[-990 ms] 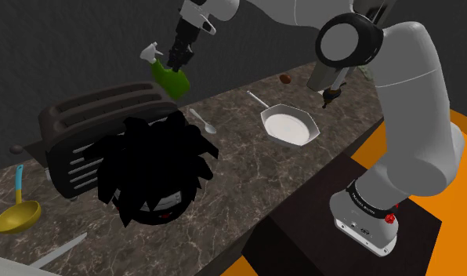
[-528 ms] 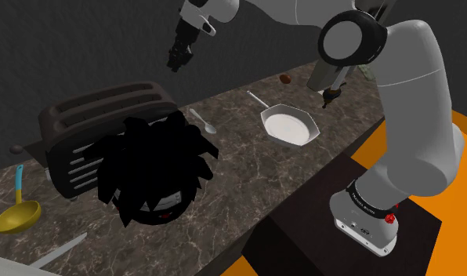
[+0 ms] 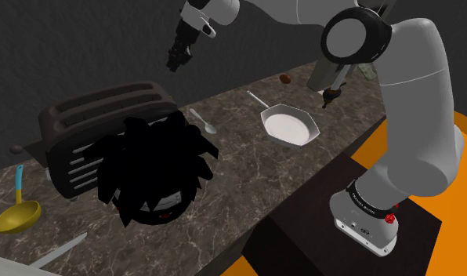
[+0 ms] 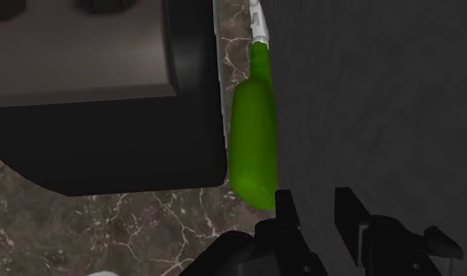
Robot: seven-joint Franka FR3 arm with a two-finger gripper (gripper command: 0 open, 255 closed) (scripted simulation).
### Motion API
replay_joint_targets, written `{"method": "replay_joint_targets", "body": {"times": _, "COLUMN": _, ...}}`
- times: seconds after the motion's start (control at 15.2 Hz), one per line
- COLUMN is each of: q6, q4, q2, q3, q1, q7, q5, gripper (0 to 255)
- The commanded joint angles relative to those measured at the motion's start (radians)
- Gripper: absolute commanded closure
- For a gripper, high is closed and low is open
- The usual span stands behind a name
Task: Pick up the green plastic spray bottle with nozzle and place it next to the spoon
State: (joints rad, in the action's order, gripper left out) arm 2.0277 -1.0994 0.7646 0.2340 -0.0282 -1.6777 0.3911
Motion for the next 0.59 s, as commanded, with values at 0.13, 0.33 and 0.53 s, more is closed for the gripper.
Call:
{"method": "replay_joint_targets", "body": {"times": 0.13, "q6": 0.008, "q4": 0.011, "q2": 0.111, "q3": -0.012, "q1": -0.021, "q7": 0.037, "q5": -0.009, "gripper": 255}}
{"method": "replay_joint_targets", "body": {"times": 0.33, "q6": 0.064, "q4": -0.093, "q2": 0.071, "q3": -0.018, "q1": -0.015, "q7": 0.07, "q5": 0.013, "gripper": 0}}
{"method": "replay_joint_targets", "body": {"times": 0.53, "q6": 0.098, "q4": -0.157, "q2": 0.035, "q3": -0.013, "q1": -0.02, "q7": 0.073, "q5": 0.019, "gripper": 0}}
